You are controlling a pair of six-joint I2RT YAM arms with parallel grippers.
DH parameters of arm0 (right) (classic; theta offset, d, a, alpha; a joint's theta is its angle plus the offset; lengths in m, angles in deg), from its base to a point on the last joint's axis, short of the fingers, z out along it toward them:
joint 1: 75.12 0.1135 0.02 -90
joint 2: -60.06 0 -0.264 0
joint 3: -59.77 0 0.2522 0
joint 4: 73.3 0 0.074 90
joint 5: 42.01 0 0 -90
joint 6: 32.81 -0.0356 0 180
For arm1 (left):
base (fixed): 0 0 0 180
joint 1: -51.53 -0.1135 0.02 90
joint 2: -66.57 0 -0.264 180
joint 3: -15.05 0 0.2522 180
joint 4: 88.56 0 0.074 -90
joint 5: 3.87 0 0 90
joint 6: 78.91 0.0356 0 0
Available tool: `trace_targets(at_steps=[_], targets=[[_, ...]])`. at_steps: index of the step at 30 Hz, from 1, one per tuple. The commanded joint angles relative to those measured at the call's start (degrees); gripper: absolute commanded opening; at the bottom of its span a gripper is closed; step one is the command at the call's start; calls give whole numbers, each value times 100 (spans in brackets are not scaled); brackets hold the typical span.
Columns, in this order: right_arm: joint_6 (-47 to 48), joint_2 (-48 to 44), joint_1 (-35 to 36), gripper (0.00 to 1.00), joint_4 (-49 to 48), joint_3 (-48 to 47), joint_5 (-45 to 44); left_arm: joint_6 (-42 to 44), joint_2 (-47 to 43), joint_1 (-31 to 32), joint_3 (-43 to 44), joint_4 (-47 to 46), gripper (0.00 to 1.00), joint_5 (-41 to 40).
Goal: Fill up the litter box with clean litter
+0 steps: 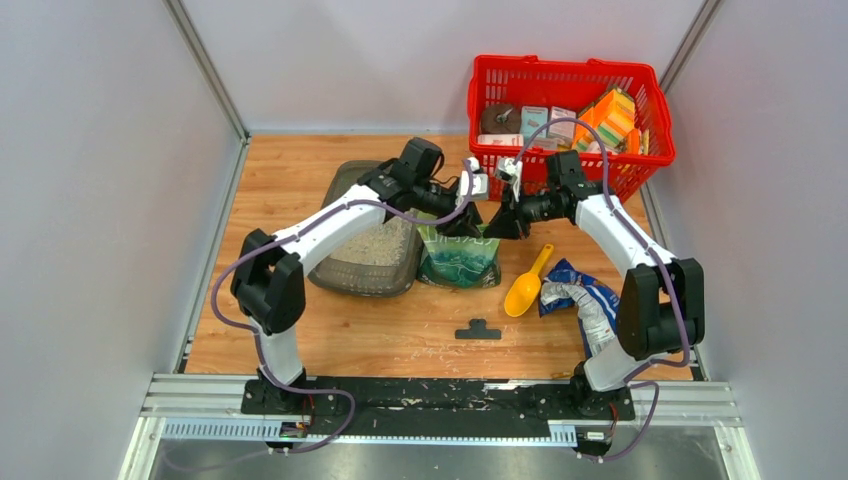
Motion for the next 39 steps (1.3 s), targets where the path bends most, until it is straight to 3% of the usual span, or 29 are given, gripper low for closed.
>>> trace_targets(at_steps=[1,5,9,15,20,23,24,26,29,30,33,39], targets=[[-168,30,-31,0,-259,-234,74,3,288,168,104,-459,43,-204],[-98,-40,-31,0,-242,-182,92,-103,430,265,113,-732,41,-433],[17,-120,-39,0,-145,-103,66,107,500,265,183,-619,27,-547],[43,-251,-31,0,-119,-58,48,178,307,222,-115,-864,41,-777],[-97,-322,-39,0,-154,-15,101,-586,227,55,-493,-1681,46,-347],[-185,-348,-31,1,-163,64,136,-587,350,63,-433,-1638,36,-188],[-185,-357,-31,1,-171,82,101,-552,446,55,-380,-1533,24,-101],[-142,-366,-31,2,-110,117,74,-516,500,55,-274,-1401,12,-12],[-71,-462,-100,22,4,48,-101,-551,491,63,-212,-1251,4,120],[-80,-506,-145,44,126,-83,-223,-577,448,55,-230,-1190,4,155],[-167,-743,-557,62,592,-583,-225,-499,342,54,-300,-1102,0,173],[1159,-1445,-839,69,2491,-1175,-225,-717,333,54,-467,-1417,0,-3]])
